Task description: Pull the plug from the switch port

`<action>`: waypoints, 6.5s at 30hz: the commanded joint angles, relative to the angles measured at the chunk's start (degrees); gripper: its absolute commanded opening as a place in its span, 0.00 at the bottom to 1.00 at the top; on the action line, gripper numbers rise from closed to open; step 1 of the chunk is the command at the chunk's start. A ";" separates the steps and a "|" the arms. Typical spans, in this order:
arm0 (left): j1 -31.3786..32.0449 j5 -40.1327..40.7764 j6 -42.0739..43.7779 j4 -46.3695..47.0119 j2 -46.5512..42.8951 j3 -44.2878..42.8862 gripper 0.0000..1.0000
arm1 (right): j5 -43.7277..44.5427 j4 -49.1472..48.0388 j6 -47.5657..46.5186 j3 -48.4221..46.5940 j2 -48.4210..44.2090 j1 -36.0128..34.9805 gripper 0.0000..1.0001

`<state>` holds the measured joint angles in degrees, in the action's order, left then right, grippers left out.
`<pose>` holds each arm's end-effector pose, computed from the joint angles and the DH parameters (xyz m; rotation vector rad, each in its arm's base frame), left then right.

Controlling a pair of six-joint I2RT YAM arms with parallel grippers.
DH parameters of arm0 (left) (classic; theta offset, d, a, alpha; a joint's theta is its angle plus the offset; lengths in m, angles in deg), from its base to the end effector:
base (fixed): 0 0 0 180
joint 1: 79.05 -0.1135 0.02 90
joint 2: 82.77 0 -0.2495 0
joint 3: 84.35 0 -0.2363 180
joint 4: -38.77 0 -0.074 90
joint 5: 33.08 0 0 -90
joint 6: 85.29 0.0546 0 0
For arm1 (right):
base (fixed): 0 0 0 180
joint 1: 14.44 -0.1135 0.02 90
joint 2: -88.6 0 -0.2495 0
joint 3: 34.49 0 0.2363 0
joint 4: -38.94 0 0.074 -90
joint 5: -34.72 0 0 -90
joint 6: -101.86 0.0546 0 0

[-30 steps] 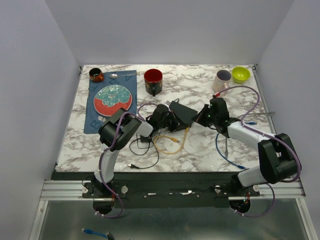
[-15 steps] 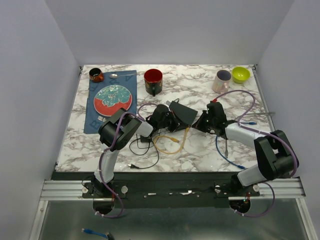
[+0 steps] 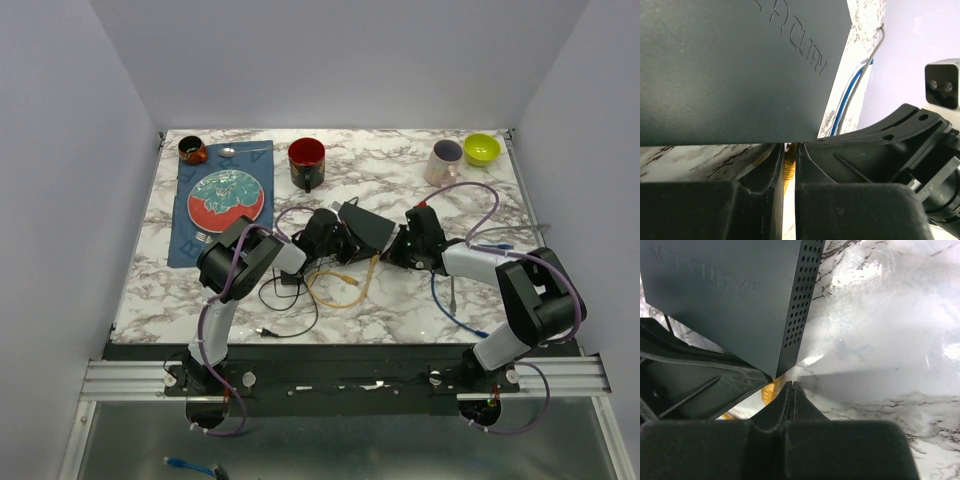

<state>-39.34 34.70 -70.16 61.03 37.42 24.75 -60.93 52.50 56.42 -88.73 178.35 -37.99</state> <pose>0.3026 -0.2782 0.0934 -0.4534 2.3943 -1.5035 0.2686 0.1229 0.1288 0.4155 2.4963 0.6322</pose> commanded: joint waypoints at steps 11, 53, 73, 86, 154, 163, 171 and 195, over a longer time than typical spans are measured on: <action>-0.06 -1.78 1.39 -2.43 0.23 2.92 0.00 | 3.10 0.35 -0.52 -5.20 3.23 -0.27 0.01; 2.48 5.60 13.08 -13.85 -24.64 2.13 0.00 | -25.55 -15.20 -1.93 16.07 -28.77 -1.50 0.63; 0.99 24.68 15.99 -35.56 -45.02 5.03 0.75 | 25.90 28.45 -8.35 -10.46 -35.44 -1.32 0.01; 0.99 20.46 9.57 -30.47 -48.90 14.61 0.74 | 29.89 35.42 0.62 -13.12 -34.92 25.21 0.01; -6.13 16.16 10.01 -36.88 -10.41 -5.69 0.41 | -10.17 13.79 -3.51 -39.66 27.22 10.55 0.01; -9.21 10.28 16.15 -41.62 -5.05 -14.37 0.41 | -7.80 14.34 -6.67 -30.62 22.49 5.54 0.01; -8.94 8.16 17.13 -42.68 -5.22 -14.83 0.42 | -5.07 8.10 -4.92 -11.66 10.72 -1.84 0.01; -5.43 17.12 18.36 -44.09 -20.60 -9.39 0.54 | 18.12 14.42 -11.78 -11.61 -6.45 -2.47 0.34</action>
<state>-46.82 50.29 -50.93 16.90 16.26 13.28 -49.58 64.23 45.12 -100.11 168.34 -40.64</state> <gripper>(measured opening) 0.538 0.394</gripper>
